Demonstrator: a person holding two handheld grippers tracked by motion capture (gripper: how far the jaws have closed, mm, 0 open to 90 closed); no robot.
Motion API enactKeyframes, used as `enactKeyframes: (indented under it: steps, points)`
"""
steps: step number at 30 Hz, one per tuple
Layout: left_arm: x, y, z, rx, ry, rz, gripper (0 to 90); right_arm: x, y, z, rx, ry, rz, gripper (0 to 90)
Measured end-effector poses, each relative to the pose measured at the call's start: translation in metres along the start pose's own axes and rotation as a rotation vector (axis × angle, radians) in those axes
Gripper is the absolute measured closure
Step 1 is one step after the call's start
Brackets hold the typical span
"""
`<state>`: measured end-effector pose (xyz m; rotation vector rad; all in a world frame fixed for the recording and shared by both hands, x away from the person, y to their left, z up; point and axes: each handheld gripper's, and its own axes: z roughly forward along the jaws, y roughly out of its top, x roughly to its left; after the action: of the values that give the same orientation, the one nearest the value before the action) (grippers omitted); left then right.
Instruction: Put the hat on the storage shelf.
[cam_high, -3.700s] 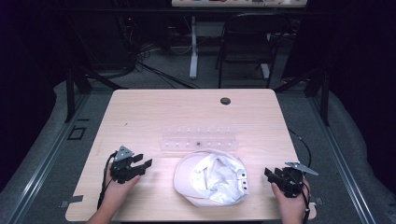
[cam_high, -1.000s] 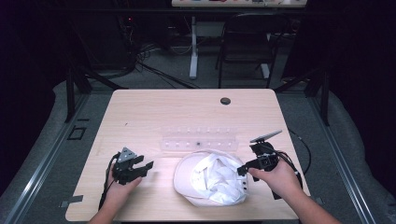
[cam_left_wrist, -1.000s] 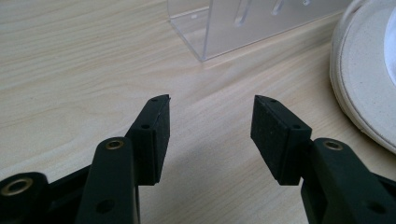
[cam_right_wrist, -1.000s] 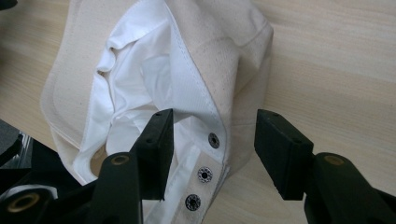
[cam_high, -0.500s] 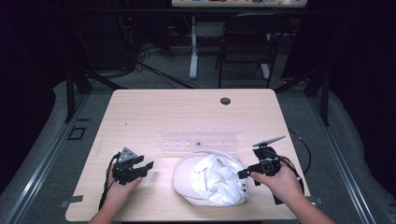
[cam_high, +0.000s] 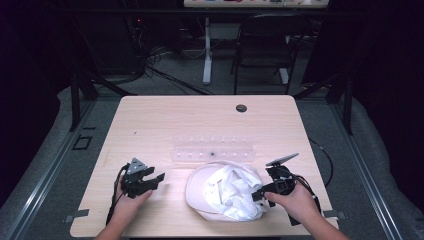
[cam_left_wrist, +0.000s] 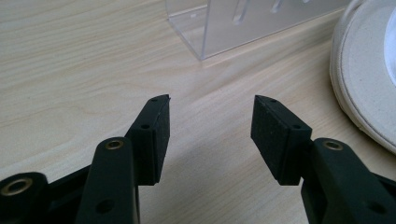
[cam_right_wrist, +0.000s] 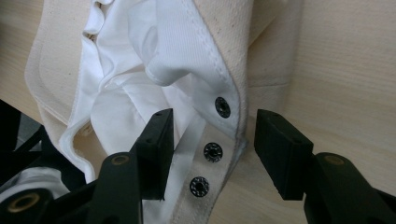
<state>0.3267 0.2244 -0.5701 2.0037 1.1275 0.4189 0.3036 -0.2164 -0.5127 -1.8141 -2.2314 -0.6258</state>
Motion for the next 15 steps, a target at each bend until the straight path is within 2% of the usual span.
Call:
enactKeyframes:
  steps: [1,4,5,8,14,15]
  points:
    - [0.0,0.0,0.0,-0.004,0.001,-0.007,47.8,0.0,0.0,0.001,0.024,0.01,0.001,49.9]
    - [0.0,0.0,0.0,-0.005,0.001,-0.007,47.7,0.001,0.0,0.001,0.03,0.032,0.009,52.2]
    - [0.0,0.0,0.0,-0.007,0.004,-0.007,47.7,0.002,0.0,0.0,0.031,0.041,0.016,55.8]
    - [0.001,0.0,0.0,-0.009,0.005,-0.006,47.7,0.004,0.002,-0.004,0.035,0.043,0.02,58.1]
    - [0.0,0.0,0.0,-0.006,0.004,-0.006,47.7,0.009,0.004,-0.009,0.007,0.058,0.029,58.2]
    - [0.0,0.0,0.0,-0.005,0.003,-0.006,47.7,0.01,0.006,-0.012,0.013,0.085,0.033,55.6]
